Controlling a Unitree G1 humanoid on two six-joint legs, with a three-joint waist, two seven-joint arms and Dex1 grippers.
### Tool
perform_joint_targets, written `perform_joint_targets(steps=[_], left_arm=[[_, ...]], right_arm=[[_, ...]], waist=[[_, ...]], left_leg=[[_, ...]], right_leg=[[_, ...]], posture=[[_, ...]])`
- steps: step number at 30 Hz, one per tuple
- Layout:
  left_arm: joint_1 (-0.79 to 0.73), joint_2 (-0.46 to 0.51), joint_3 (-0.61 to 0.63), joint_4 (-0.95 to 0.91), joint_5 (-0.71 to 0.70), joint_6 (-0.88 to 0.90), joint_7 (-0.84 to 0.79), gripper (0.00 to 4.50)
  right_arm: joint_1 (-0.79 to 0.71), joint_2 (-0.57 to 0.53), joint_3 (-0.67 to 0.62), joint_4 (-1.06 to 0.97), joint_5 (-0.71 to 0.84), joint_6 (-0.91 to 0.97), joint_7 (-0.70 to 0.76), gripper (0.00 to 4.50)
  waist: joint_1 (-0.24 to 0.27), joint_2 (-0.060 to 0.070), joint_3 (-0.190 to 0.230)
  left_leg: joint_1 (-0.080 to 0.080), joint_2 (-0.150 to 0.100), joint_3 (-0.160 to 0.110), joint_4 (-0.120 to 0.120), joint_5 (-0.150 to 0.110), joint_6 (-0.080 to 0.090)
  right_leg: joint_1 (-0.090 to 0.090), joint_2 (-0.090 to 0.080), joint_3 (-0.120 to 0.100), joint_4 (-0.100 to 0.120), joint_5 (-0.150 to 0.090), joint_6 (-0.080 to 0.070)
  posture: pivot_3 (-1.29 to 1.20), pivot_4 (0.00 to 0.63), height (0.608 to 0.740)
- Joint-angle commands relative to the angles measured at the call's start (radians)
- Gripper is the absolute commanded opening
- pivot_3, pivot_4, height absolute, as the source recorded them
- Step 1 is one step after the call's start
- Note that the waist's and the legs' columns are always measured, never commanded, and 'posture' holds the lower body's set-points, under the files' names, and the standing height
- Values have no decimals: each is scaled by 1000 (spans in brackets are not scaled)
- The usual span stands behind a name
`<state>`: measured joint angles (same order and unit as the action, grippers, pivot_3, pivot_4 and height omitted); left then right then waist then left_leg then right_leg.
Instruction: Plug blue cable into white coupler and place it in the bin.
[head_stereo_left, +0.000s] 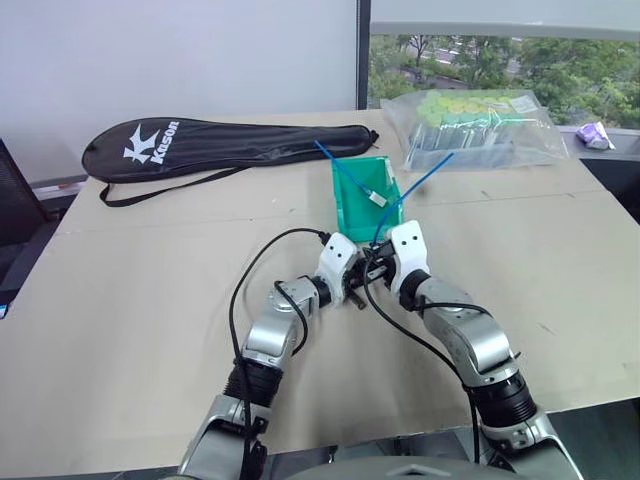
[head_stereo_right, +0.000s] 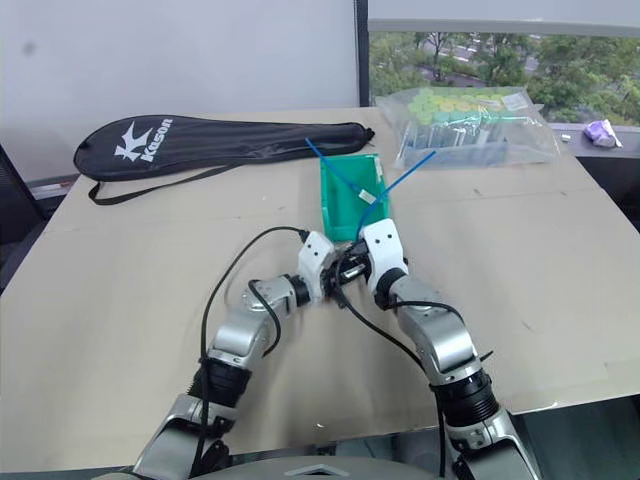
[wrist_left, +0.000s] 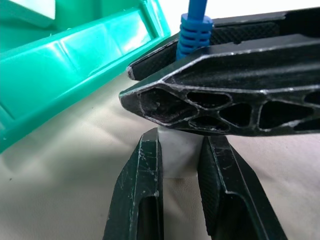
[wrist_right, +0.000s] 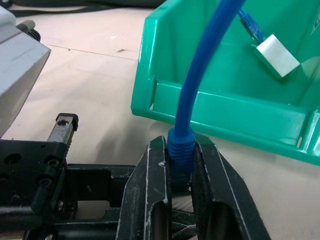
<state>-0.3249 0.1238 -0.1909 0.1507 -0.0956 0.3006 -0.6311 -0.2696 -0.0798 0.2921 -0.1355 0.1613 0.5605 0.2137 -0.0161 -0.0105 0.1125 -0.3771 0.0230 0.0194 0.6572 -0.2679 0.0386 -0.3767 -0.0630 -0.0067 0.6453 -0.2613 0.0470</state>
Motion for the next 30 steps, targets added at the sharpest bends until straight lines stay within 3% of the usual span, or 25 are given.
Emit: perform_joint_targets(steps=[1,5,8,15,21,30], left_arm=[[16,-26,-42,-49,2,-27,10,339],[21,-20,-54,-42,21,-63,13,339],[12,-16,-48,-24,30,-84,16,339],[-4,-22,-40,17,45,-122,23,339],[5,-21,-35,25,49,-135,20,339],[17,-4,-28,41,54,-156,-2,339]], right_arm=[[101,-41,30,277,-33,90,41,0],[104,-43,55,472,-46,102,107,0],[85,-32,39,575,-51,84,130,0],[22,1,12,682,-78,-65,155,0],[54,1,25,516,-64,-239,214,0],[24,-4,44,192,-41,-35,202,0]], waist=[[0,-1,-5],[-2,-7,-20],[-5,-12,-23],[-14,-7,-25],[-19,3,-16],[7,6,-2]], left_leg=[[0,0,0,0,0,0],[5,0,1,-5,0,0],[23,1,-1,-13,0,-1],[39,1,-13,-23,-6,-10],[37,-1,-20,-23,-7,-11],[23,-3,-20,-22,-5,-11]], right_leg=[[0,0,0,0,0,0],[2,-2,2,-1,0,-1],[16,-6,3,-4,-5,-5],[26,-13,-7,-7,-7,-2],[25,-13,-11,-7,-7,-2],[8,-17,-18,-8,-1,-6]], posture=[[0,150,740],[0,150,740],[0,150,740],[0,150,740],[0,150,740],[0,150,740]])
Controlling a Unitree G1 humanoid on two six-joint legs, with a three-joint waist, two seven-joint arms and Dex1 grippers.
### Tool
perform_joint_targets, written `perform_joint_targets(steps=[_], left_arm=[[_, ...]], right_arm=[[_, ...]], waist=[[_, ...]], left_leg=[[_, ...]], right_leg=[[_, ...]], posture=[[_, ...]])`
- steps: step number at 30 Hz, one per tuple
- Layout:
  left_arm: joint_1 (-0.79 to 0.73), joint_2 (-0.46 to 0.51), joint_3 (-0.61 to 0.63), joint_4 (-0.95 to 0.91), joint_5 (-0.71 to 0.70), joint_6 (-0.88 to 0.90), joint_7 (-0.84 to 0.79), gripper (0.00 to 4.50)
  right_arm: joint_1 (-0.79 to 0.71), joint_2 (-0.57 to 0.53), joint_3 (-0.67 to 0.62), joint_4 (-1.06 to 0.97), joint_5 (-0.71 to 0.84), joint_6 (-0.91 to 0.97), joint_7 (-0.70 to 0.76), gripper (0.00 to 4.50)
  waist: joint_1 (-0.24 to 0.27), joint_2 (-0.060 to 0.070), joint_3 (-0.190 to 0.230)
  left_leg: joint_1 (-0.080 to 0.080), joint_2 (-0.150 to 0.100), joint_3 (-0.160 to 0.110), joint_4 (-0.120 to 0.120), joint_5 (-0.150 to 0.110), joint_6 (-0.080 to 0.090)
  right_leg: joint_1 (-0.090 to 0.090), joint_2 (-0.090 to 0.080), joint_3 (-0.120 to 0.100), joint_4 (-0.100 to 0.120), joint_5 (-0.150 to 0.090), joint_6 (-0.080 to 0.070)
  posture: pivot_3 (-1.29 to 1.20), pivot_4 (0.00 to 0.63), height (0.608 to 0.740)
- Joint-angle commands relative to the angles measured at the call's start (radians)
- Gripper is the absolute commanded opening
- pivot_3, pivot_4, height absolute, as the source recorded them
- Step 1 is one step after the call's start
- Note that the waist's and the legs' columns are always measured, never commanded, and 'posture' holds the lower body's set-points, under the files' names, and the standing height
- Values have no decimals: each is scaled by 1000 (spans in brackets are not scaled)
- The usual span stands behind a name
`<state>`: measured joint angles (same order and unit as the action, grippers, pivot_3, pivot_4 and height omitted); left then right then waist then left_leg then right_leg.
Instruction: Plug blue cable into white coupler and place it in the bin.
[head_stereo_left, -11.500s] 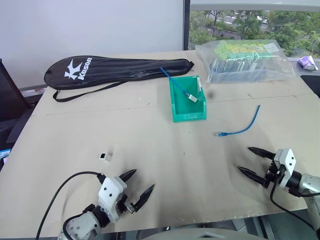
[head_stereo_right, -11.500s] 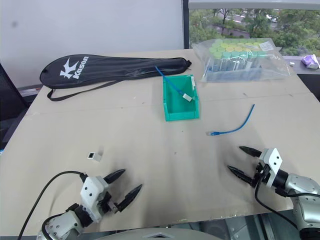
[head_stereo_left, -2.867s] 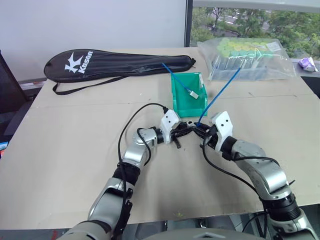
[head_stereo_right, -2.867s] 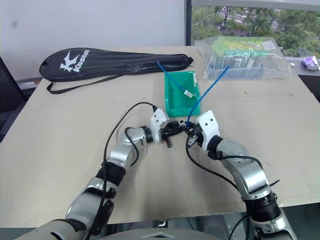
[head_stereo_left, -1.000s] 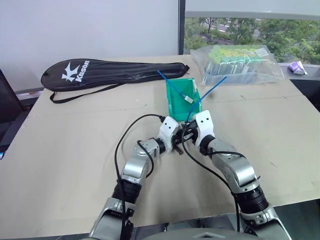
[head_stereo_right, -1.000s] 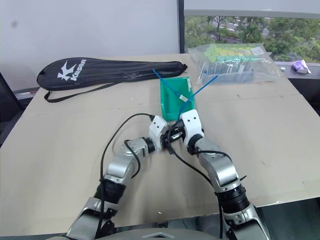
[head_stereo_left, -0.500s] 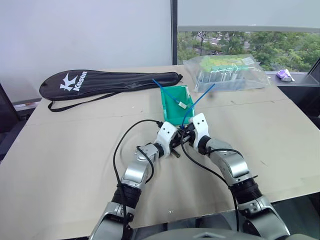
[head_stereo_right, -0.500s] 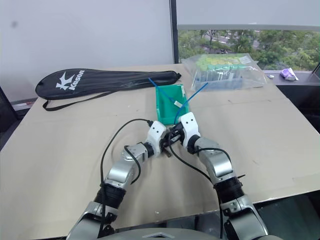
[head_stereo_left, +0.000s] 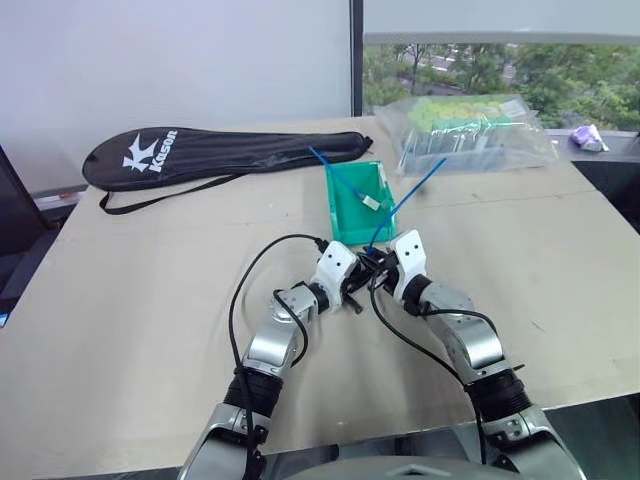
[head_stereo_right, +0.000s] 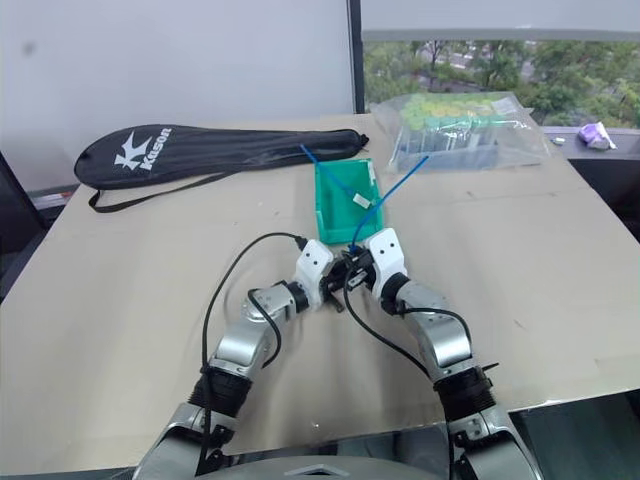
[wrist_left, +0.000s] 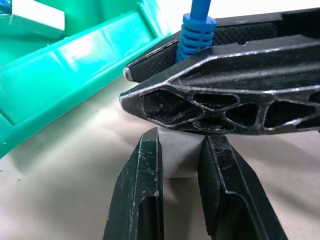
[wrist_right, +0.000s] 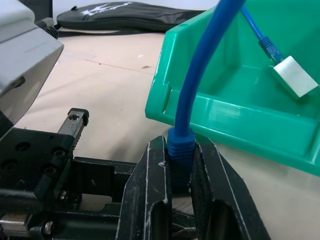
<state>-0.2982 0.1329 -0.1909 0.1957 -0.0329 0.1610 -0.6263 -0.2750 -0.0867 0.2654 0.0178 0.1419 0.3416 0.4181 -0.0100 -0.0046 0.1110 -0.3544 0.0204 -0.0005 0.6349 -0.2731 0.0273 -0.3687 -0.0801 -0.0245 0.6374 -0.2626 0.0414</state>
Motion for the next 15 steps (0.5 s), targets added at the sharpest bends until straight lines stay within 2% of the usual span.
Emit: perform_joint_targets(steps=[1,4,6,7,12,13,15], left_arm=[[-10,-14,-26,-2,-12,-18,-10,339],[-13,-17,-18,4,-15,-28,-10,339],[-14,-21,-8,-1,-36,-34,-26,1405],[-14,-23,-4,-2,-41,-41,-27,1708],[6,4,-6,-29,-36,-51,-30,4261],[26,26,-7,-56,-41,-51,-46,4426],[55,60,-6,-96,-48,-49,-65,4426]], right_arm=[[23,5,71,27,-21,208,-4,0],[10,7,69,22,-26,250,-9,0],[7,7,64,30,-31,265,-13,0],[7,6,63,33,-33,265,-10,0],[12,1,57,31,-40,259,-4,0],[14,-1,54,28,-41,246,-3,0],[17,-1,46,20,-39,230,-2,0]], waist=[[1,1,0],[1,1,4],[-1,2,7],[-1,0,10],[-9,-5,17],[-9,-5,17],[-10,-5,18]], left_leg=[[-6,0,-1,0,0,0],[-9,0,-2,0,2,4],[-9,0,-3,0,2,4],[-9,0,-3,0,2,4],[-10,1,-4,0,2,4],[-9,1,-5,-1,2,4],[-9,2,-6,-3,2,4]], right_leg=[[-5,0,-2,0,2,-2],[-8,0,-3,0,3,-5],[-8,-2,-6,0,1,-3],[-8,-3,-7,0,1,-2],[-11,-7,-19,-1,3,1],[-11,-6,-20,-1,3,2],[-12,-4,-22,-1,5,-1]], posture=[[0,150,740],[0,150,740],[0,150,740],[0,150,740],[0,150,740],[0,150,740],[0,150,740]])
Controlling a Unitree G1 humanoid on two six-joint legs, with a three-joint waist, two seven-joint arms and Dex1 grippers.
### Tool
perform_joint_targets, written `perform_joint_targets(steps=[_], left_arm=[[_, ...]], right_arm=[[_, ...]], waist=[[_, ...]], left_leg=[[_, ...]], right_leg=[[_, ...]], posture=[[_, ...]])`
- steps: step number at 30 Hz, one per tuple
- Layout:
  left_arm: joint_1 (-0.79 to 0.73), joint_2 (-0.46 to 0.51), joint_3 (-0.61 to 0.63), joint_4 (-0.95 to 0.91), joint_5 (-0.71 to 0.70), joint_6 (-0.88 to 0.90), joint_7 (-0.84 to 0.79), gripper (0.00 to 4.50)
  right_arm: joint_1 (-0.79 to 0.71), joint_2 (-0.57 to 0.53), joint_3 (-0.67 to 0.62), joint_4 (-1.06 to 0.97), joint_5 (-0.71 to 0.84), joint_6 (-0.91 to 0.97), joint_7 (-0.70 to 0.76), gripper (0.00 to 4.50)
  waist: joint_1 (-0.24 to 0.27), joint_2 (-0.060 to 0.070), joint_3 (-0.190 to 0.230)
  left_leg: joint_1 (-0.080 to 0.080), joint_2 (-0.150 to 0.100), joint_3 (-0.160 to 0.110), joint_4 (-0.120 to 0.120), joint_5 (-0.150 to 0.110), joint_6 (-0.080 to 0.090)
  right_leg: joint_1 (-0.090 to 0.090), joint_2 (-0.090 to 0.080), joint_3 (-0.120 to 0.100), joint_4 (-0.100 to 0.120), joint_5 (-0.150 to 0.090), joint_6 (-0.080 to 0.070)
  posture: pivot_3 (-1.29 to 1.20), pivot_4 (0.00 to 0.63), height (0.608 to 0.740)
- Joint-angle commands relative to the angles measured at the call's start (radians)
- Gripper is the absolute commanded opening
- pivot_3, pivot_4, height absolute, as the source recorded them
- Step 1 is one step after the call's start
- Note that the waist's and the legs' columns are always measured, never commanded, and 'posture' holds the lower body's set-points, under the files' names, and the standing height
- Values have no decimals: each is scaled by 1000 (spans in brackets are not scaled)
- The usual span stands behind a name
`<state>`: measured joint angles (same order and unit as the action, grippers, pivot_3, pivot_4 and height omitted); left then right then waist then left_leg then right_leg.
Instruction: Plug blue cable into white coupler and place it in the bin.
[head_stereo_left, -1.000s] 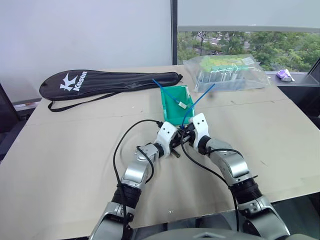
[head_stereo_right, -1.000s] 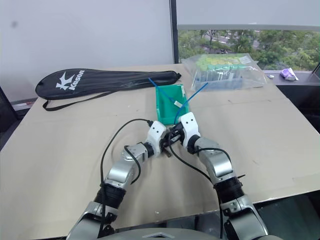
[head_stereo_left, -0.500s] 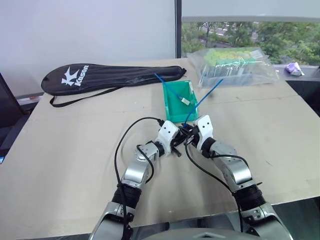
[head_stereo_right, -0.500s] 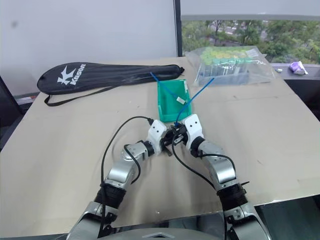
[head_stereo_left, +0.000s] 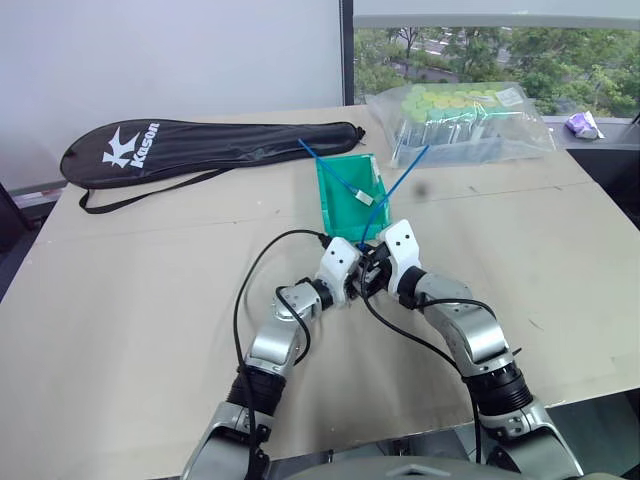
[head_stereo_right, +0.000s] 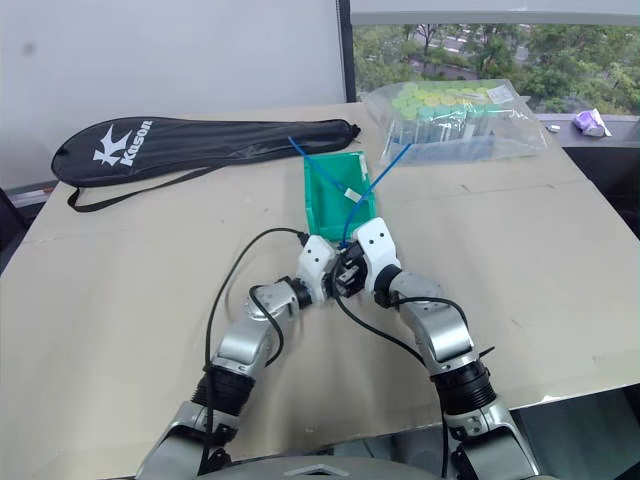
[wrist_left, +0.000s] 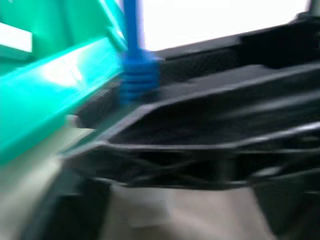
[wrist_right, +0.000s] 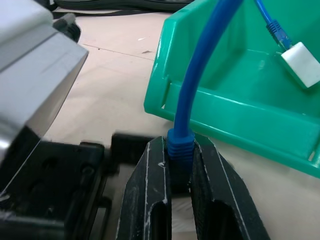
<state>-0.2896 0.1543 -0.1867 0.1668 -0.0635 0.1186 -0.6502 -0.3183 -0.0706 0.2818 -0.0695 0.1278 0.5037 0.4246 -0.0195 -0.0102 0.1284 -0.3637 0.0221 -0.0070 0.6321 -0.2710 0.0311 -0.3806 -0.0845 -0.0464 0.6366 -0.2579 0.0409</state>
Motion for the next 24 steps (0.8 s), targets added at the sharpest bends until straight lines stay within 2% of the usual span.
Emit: perform_joint_targets(steps=[1,6,10,13,20,24], left_arm=[[66,59,0,-97,-25,0,-47,4426],[188,193,81,-293,-96,58,-87,4426],[253,279,170,-423,-161,127,-86,4426],[282,341,228,-517,-216,194,-103,4426],[263,511,380,-693,-451,436,-164,4426],[230,597,469,-738,-556,525,-180,4426]], right_arm=[[61,-18,25,98,-21,57,-6,0],[56,-29,2,39,0,16,15,0],[42,-40,-25,-23,42,6,47,0],[15,-61,-53,-77,87,15,89,0],[-175,-126,-153,-165,225,179,142,0],[-356,-147,-220,-93,331,350,170,0]], waist=[[-2,0,1],[-2,4,10],[5,5,14],[6,1,23],[8,0,42],[5,-2,52]], left_leg=[[0,0,-1,-1,0,0],[-2,2,-2,-4,0,0],[-17,1,-3,-2,0,-1],[-22,0,-3,0,1,-2],[-37,-3,-3,3,6,-10],[-38,-4,-4,3,8,-14]], right_leg=[[0,1,-1,0,1,-1],[-5,3,0,-2,0,-3],[-18,2,-1,-1,2,-4],[-20,1,-1,-2,2,-5],[-31,-1,-3,-3,3,-4],[-31,3,-9,-2,4,-2]], posture=[[0,150,740],[0,150,740],[0,150,740],[0,150,740],[0,150,740],[0,150,740]])
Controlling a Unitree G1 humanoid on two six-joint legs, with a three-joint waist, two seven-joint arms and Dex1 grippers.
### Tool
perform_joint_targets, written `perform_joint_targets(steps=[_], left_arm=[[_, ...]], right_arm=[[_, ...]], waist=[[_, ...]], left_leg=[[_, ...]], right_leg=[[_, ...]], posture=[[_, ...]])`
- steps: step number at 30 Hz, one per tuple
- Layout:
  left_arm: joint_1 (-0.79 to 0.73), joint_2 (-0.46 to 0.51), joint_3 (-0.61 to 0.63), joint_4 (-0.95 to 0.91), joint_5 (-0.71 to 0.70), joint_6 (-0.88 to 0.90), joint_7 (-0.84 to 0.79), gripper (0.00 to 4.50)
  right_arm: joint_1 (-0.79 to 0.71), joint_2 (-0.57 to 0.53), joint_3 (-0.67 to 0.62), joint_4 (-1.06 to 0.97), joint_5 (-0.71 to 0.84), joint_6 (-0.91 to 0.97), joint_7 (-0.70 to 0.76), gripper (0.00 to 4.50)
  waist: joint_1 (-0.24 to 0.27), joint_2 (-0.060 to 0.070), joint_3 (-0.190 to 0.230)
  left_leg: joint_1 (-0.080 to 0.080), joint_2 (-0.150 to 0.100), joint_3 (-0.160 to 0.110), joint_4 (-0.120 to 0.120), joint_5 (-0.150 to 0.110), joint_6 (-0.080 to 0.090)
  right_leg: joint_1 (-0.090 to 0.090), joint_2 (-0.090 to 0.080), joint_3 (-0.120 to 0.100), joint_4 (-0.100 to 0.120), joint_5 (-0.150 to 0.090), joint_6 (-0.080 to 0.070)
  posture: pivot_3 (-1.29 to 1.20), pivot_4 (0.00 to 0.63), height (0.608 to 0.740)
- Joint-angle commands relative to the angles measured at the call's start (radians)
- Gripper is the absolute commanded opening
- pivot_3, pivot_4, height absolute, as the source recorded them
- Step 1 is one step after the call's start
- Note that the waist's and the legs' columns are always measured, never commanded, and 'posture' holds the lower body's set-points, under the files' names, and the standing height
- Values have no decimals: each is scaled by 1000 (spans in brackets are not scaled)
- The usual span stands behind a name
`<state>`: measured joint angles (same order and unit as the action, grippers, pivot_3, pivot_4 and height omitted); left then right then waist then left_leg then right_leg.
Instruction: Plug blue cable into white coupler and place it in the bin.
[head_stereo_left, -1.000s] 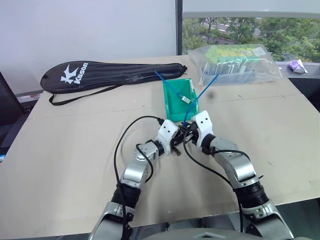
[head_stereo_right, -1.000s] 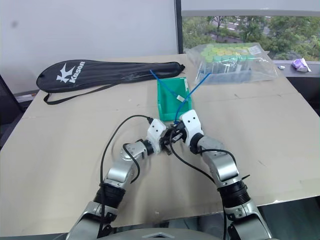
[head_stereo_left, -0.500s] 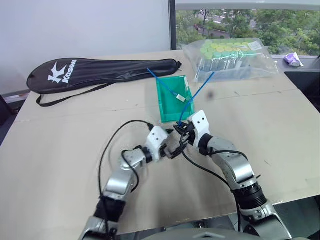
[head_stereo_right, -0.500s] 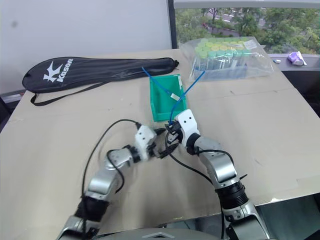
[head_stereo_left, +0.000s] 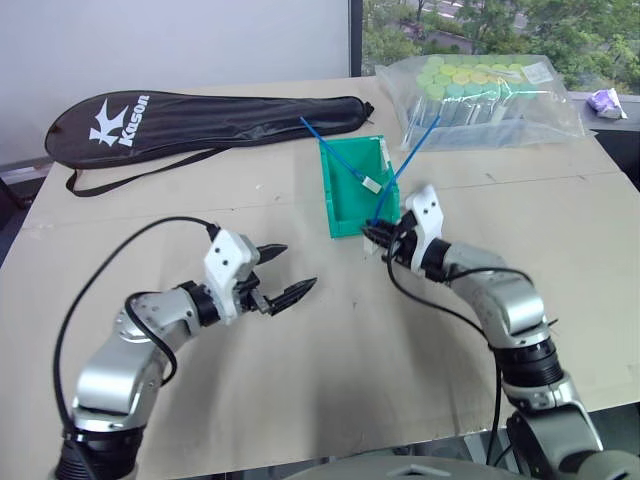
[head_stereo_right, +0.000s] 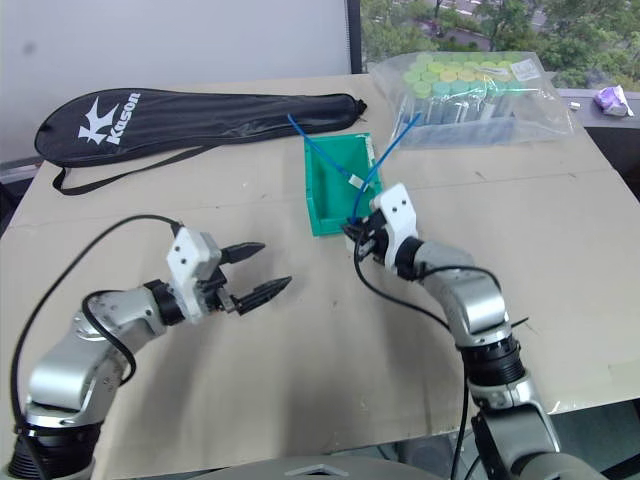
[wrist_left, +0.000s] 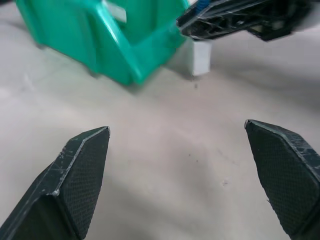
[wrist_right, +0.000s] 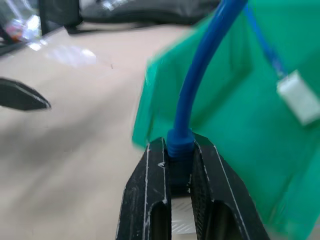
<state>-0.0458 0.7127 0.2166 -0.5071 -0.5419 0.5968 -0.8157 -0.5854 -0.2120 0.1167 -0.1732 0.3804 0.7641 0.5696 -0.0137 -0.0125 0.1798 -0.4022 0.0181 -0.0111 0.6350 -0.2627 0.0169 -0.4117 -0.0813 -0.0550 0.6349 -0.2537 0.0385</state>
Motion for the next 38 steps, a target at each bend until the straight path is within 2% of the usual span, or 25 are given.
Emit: perform_joint_targets(steps=[1,4,10,15,17,20,24,27,29,32,35,38], left_arm=[[-22,52,81,-71,-99,64,-13,4426],[-41,67,101,-84,-135,92,5,4426],[-69,73,133,-92,-183,131,63,4426],[-75,60,121,-93,-188,128,103,4500],[-75,53,113,-92,-187,125,115,4500],[-62,47,98,-98,-174,117,124,4500],[-15,42,81,-112,-148,113,142,4500],[67,31,50,-115,-84,79,164,4500],[129,10,13,-115,-12,9,178,4500],[257,-49,-57,-104,73,-91,188,4500],[335,-106,-98,-73,123,-170,196,4500],[373,-145,-127,-39,161,-233,192,4500]], right_arm=[[-132,-7,-69,46,94,117,27,0],[-212,-13,-96,126,112,143,33,0],[-401,-16,-105,409,100,139,69,0],[-470,-15,-102,531,44,6,86,1997],[-484,-22,-119,537,33,-39,79,3072],[-472,-80,-130,507,-3,-66,62,4420],[-349,-212,-179,335,55,19,117,4475],[-140,-333,-214,152,108,21,216,4475],[31,-372,-244,80,96,-114,270,4475],[324,-387,-321,15,144,-310,440,4475],[471,-407,-311,52,101,-422,493,4475],[554,-411,-290,110,71,-525,538,4475]], waist=[[-2,0,0],[0,0,0],[-1,-1,1],[-1,-2,1],[-1,-2,1],[1,-2,1],[11,-2,1],[17,-3,0],[20,-3,0],[21,-3,0],[17,0,1],[17,-1,1]], left_leg=[[1,0,0,0,0,0],[0,0,1,-1,0,0],[0,-1,2,1,0,-1],[1,-1,2,2,0,-1],[1,-1,3,3,0,-1],[1,-1,3,4,1,-1],[0,-2,3,5,1,-1],[-1,-2,2,6,0,-1],[-1,-2,3,6,0,-1],[2,-1,5,5,0,0],[5,0,7,9,-3,4],[6,2,8,14,-3,5]], right_leg=[[0,0,0,0,0,0],[0,0,-1,0,0,0],[0,0,0,2,0,1],[0,0,0,5,0,1],[0,0,0,6,0,1],[0,0,1,7,0,1],[0,-1,0,6,1,1],[0,-1,1,6,1,2],[0,-1,1,6,1,2],[1,0,4,6,1,2],[2,1,8,9,1,2],[4,5,10,10,3,0]], posture=[[0,150,740],[0,150,740],[0,150,740],[0,150,740],[0,150,740],[0,150,740],[0,150,740],[0,150,740],[0,150,740],[0,150,740],[0,150,740],[0,150,740]])
